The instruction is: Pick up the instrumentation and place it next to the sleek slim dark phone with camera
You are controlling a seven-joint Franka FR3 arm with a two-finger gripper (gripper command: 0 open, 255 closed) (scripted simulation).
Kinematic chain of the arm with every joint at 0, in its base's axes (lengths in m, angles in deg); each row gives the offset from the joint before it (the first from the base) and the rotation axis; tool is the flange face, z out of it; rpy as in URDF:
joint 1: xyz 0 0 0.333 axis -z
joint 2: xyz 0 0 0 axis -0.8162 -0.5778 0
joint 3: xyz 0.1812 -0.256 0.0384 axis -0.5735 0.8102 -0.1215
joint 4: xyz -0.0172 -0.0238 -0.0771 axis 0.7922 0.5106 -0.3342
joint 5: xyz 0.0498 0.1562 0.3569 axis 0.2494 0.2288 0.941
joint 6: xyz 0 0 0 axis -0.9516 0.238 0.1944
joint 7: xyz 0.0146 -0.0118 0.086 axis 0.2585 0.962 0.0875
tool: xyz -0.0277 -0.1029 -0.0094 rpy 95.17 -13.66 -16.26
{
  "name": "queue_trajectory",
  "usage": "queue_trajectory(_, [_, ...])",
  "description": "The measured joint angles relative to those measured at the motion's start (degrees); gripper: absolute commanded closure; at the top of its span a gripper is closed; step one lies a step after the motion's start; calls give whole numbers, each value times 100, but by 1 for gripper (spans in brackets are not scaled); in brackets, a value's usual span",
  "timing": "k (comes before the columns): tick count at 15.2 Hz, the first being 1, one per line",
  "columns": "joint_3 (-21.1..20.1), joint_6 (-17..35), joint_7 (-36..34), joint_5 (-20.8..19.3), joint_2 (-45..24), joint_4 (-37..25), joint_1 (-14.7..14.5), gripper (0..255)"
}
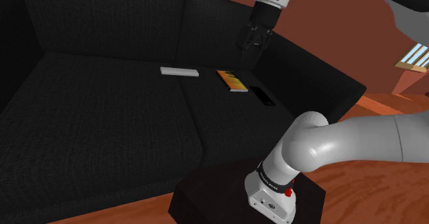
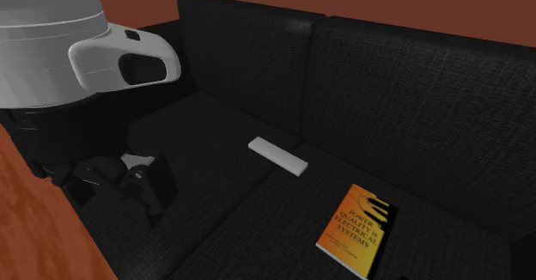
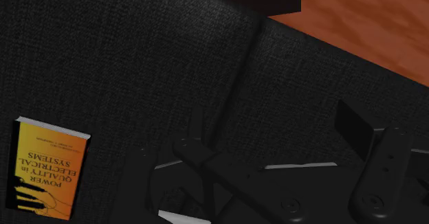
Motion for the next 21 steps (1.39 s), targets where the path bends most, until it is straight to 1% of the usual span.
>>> queue_trajectory(2, [45, 59, 95, -41, -39, 24, -9, 0])
queue_trajectory(7, [467, 678, 1013, -393, -503, 197, -88, 0])
queue_trajectory(11, [836, 1290, 1824, -633, -1156, 145, -162, 0])
queue_trajectory(15, [1179, 1870, 2626, -778, -1864, -2, -247, 0])
queue_trajectory(21, [1567, 2561, 3781, -747, -3089, -568, -402, 0])
